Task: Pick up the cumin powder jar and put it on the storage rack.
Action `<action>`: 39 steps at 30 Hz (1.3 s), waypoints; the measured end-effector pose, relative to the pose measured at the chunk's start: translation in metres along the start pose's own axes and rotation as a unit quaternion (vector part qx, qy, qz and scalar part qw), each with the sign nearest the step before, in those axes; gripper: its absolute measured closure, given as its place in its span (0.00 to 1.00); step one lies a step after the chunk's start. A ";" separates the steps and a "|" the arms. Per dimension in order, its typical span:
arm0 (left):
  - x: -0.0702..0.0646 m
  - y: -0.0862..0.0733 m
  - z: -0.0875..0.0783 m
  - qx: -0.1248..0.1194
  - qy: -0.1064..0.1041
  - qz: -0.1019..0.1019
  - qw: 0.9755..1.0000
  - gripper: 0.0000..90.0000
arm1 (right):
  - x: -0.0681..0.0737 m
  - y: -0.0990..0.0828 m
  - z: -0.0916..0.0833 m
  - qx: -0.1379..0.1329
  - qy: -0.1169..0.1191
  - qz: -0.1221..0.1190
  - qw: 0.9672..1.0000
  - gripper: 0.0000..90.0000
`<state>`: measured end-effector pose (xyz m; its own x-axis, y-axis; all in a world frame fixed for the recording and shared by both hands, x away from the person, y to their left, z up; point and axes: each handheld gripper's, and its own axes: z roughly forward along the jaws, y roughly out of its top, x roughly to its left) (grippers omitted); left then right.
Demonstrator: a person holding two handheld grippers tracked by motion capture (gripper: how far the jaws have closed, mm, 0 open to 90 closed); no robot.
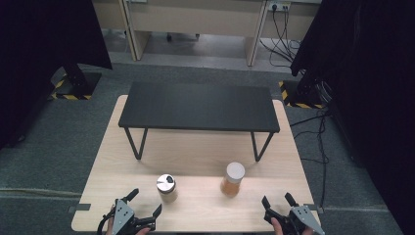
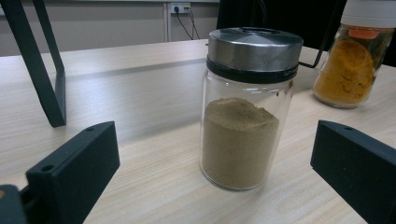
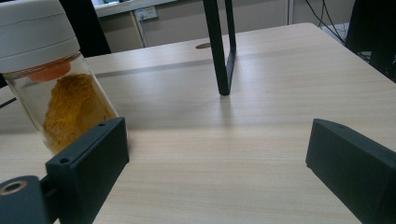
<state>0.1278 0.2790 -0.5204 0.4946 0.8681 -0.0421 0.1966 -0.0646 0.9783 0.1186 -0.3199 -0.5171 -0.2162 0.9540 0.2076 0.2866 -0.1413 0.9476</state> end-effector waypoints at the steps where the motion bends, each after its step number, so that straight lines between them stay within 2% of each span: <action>1: 0.000 0.000 0.000 0.000 -0.001 0.001 1.000 0.01 | 0.000 0.000 0.000 0.000 0.000 0.000 1.000 0.07; 28: -0.001 0.002 0.002 0.007 -0.016 0.010 1.000 0.01 | 0.001 0.000 0.002 0.006 0.006 0.001 1.000 0.07; 39: -0.002 0.010 0.007 0.022 -0.035 0.012 0.999 0.01 | 0.000 0.001 0.003 0.009 0.007 0.002 1.000 0.07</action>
<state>0.1350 0.2730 -0.5117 0.5581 0.8291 -0.0340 0.2193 -0.1079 0.9697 0.1215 -0.3190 -0.5172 -0.2285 0.9496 0.2147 0.3034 -0.1401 0.9425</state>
